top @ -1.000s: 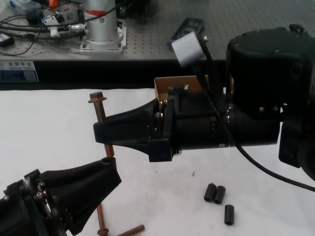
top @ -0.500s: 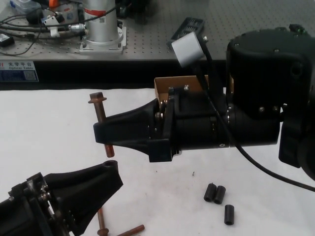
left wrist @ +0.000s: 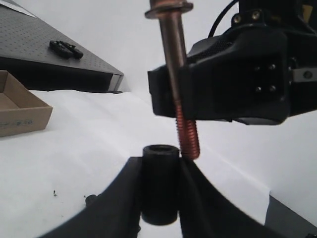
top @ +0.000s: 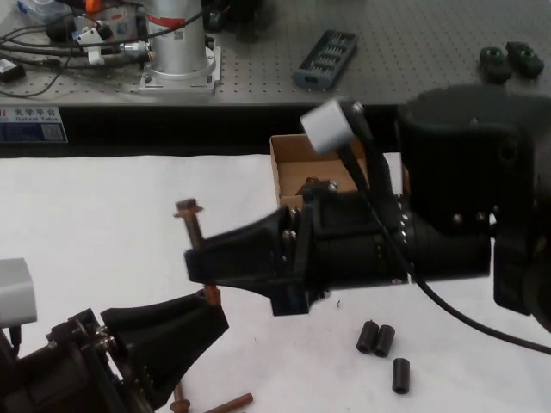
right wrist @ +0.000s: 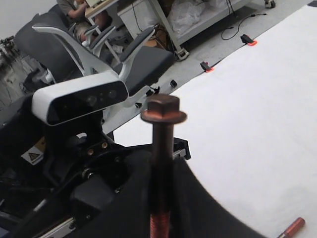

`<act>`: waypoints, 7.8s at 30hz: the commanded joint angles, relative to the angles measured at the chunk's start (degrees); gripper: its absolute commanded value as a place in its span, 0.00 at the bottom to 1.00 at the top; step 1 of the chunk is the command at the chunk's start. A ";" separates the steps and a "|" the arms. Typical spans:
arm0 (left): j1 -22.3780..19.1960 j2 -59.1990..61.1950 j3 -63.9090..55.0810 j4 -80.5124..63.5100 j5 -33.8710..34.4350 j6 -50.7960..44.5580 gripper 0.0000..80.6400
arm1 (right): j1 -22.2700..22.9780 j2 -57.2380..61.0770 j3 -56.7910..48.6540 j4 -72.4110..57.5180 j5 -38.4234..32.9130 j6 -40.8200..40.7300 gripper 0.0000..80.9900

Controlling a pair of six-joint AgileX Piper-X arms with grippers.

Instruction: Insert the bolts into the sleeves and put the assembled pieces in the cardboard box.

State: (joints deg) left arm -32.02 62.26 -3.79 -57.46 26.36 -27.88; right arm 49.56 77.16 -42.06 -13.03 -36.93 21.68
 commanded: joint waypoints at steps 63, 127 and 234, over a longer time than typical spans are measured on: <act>-4.66 3.59 -3.59 -2.21 -0.49 -2.27 0.09 | -3.45 -0.59 1.33 -4.83 -5.24 4.88 0.04; -4.66 3.59 -3.59 -4.38 -4.88 -8.16 0.09 | -4.16 -0.59 1.33 -0.95 -12.70 3.98 0.04; 5.34 41.91 -63.95 48.35 -0.60 20.53 0.09 | -21.15 -30.56 15.19 49.93 3.39 -18.70 0.01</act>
State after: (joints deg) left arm -26.71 102.37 -63.62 -11.91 25.57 -8.77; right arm 28.62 47.35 -26.81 37.00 -32.78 2.66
